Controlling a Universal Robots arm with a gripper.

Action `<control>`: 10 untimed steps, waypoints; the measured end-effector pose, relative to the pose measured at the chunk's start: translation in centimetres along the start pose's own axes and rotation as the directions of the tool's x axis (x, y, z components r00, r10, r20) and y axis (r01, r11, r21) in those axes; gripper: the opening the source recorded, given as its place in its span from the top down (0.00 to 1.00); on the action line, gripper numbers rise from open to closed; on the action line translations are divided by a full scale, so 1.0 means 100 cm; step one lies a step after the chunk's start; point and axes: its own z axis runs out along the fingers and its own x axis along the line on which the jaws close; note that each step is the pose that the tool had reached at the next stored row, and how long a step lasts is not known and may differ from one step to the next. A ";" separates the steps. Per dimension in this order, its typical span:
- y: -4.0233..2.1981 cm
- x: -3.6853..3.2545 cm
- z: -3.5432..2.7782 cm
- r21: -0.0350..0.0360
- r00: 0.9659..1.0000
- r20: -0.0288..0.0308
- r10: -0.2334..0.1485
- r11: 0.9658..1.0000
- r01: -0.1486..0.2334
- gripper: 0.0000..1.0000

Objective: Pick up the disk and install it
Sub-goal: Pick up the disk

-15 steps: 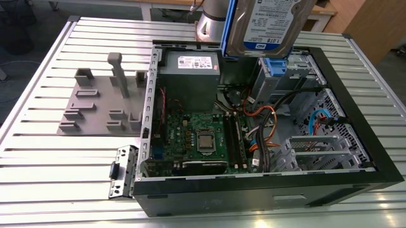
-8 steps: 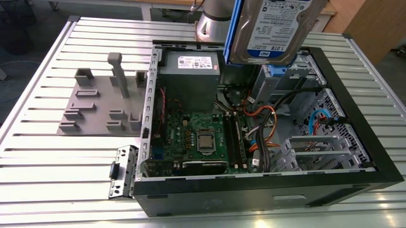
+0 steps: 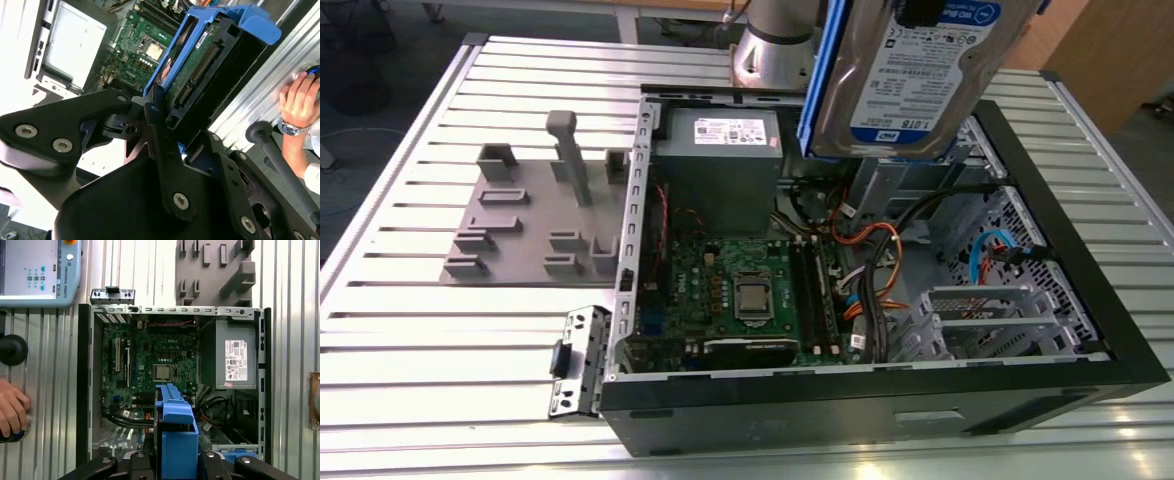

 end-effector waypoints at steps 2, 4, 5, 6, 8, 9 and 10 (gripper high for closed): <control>-0.0009 0.0058 0.0005 0.000 1.000 0.000 0.000 1.000 0.000 0.64; -0.0017 0.0119 0.0020 0.000 1.000 0.001 0.000 1.000 0.000 0.64; -0.0022 0.0146 0.0035 0.000 1.000 0.002 0.000 1.000 0.000 0.64; -0.0025 0.0169 0.0048 0.000 1.000 0.006 0.000 1.000 0.000 0.64; -0.0031 0.0198 0.0058 0.000 1.000 0.025 -0.001 1.000 0.001 0.64; -0.0031 0.0210 0.0063 0.001 0.999 0.038 -0.001 1.000 0.001 0.64; -0.0033 0.0222 0.0067 0.001 0.999 0.050 -0.002 1.000 0.002 0.64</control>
